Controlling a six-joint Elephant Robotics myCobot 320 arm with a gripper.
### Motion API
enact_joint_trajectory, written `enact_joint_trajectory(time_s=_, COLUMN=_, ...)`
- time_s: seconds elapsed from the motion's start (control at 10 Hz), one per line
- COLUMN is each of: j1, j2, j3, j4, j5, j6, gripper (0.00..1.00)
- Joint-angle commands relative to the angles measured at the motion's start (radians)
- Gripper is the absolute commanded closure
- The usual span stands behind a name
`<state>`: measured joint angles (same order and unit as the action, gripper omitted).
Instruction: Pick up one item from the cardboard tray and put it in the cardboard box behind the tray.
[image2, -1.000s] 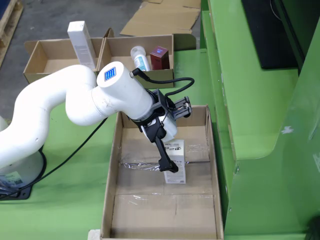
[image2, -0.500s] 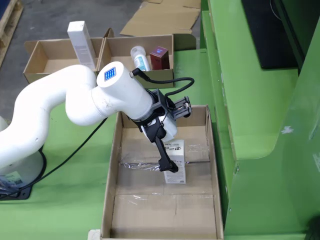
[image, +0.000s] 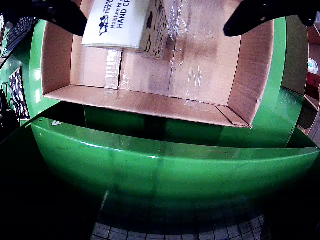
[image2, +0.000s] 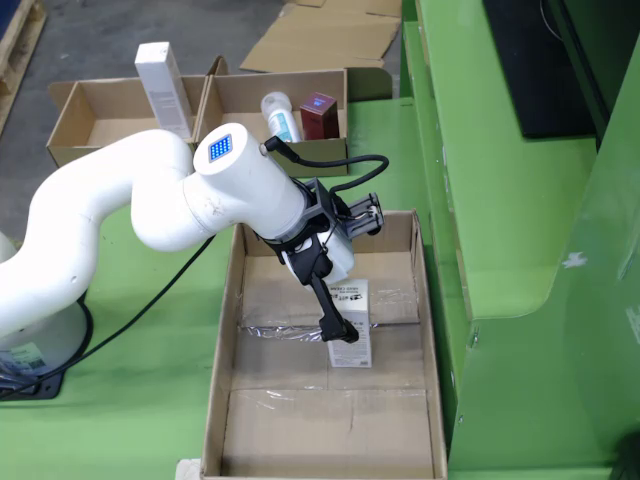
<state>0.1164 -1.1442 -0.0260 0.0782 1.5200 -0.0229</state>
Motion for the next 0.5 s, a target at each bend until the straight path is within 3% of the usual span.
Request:
enact_joint_trajectory(time_s=0.0, j1=-0.007, j2=0.038, j3=0.026, j4=0.01, j5=0.0, j6=-0.006, gripper=0.5)
enact_joint_trajectory(time_s=0.4, j1=-0.007, j2=0.038, j3=0.026, j4=0.01, j5=0.0, j6=-0.006, gripper=0.9)
